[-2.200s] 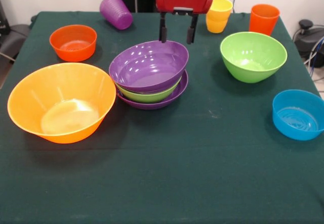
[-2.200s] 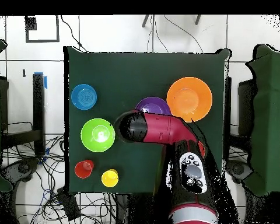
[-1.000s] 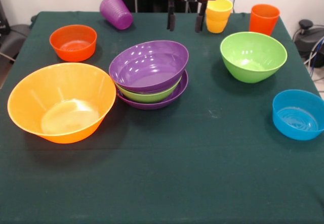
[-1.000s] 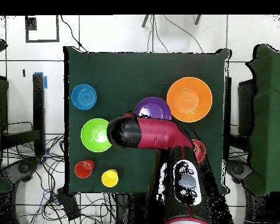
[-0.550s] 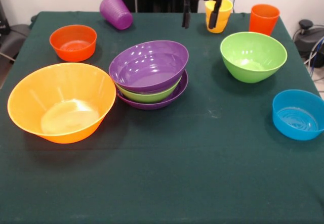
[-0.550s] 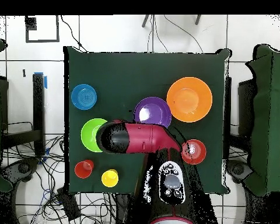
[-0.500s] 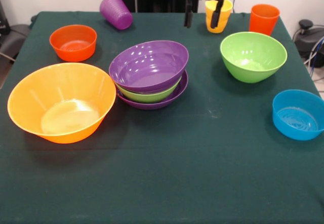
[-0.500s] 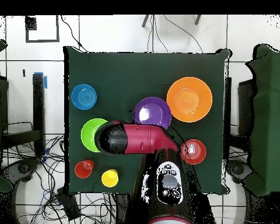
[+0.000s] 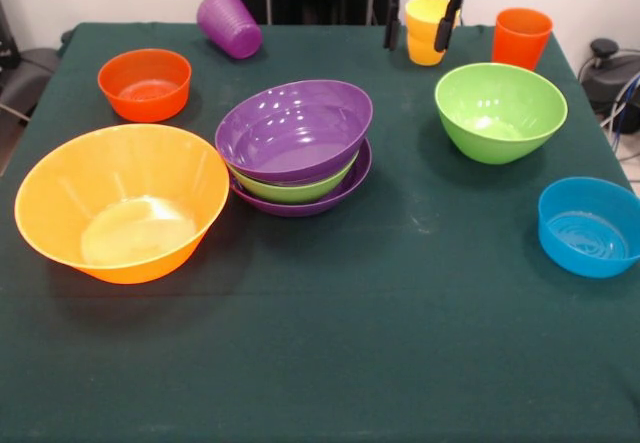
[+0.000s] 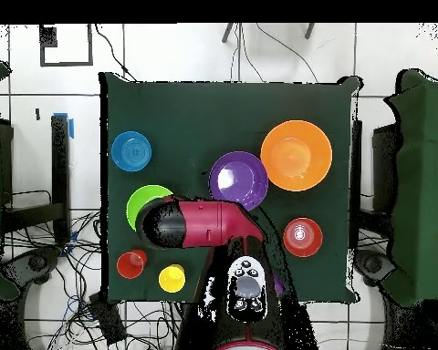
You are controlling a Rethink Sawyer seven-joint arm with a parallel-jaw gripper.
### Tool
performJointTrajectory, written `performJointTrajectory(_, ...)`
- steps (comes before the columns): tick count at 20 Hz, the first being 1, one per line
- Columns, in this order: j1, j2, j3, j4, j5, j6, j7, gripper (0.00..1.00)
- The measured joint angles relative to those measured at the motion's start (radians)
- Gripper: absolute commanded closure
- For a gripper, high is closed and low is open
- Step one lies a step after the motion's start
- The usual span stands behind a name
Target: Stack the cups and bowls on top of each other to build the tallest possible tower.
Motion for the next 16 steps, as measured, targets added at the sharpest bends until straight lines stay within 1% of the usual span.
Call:
performJointTrajectory(2,0.003,0.0,-0.001,0.009,0.0,-0.016,0.015,0.0)
performJointTrajectory(5,0.007,0.002,-0.006,0.033,0.0,-0.07,0.056,0.0)
performJointTrajectory(11,0.01,0.018,-0.015,0.049,0.0,-0.117,0.098,0.0)
performJointTrajectory(16,0.022,0.055,-0.029,0.05,0.0,-0.157,0.135,0.0)
